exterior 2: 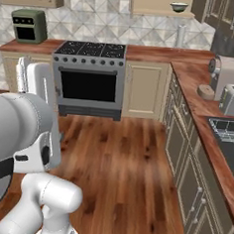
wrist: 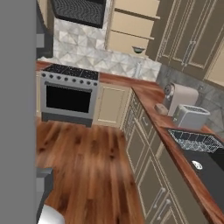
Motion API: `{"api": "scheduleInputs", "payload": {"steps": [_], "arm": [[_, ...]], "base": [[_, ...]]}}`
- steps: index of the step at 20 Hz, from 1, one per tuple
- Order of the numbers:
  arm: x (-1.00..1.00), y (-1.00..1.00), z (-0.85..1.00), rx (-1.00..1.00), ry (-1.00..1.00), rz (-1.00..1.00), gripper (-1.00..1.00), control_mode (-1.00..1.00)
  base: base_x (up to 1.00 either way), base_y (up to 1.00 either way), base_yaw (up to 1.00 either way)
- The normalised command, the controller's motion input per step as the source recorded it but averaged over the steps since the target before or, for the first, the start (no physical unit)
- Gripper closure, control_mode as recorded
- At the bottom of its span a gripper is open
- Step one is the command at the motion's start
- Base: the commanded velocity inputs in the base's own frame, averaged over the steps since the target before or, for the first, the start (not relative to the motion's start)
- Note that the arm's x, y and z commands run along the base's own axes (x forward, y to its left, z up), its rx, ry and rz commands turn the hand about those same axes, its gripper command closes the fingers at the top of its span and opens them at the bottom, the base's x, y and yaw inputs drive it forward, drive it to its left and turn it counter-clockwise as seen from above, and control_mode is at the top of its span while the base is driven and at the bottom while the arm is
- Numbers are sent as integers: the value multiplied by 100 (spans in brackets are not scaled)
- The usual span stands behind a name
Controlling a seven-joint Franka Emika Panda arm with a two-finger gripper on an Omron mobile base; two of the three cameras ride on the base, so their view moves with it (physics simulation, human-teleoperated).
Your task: Move the bowls from the cabinet to the plates on the dining table.
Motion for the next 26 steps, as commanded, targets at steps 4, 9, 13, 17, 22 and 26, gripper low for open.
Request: {"api": "scheduleInputs", "payload": {"steps": [4,9,13,17,22,26], "arm": [[0,0,0,0,0,0,-100,100],[0,0,0,0,0,0,-100,100],[0,0,0,0,0,0,-100,100],[0,0,0,0,0,0,-100,100],[0,0,0,0,0,0,-100,100],[0,0,0,0,0,0,-100,100]], "base": [[26,-42,4],[61,-7,4],[62,0,2],[62,0,2],[62,0,3],[62,-5,3]]}}
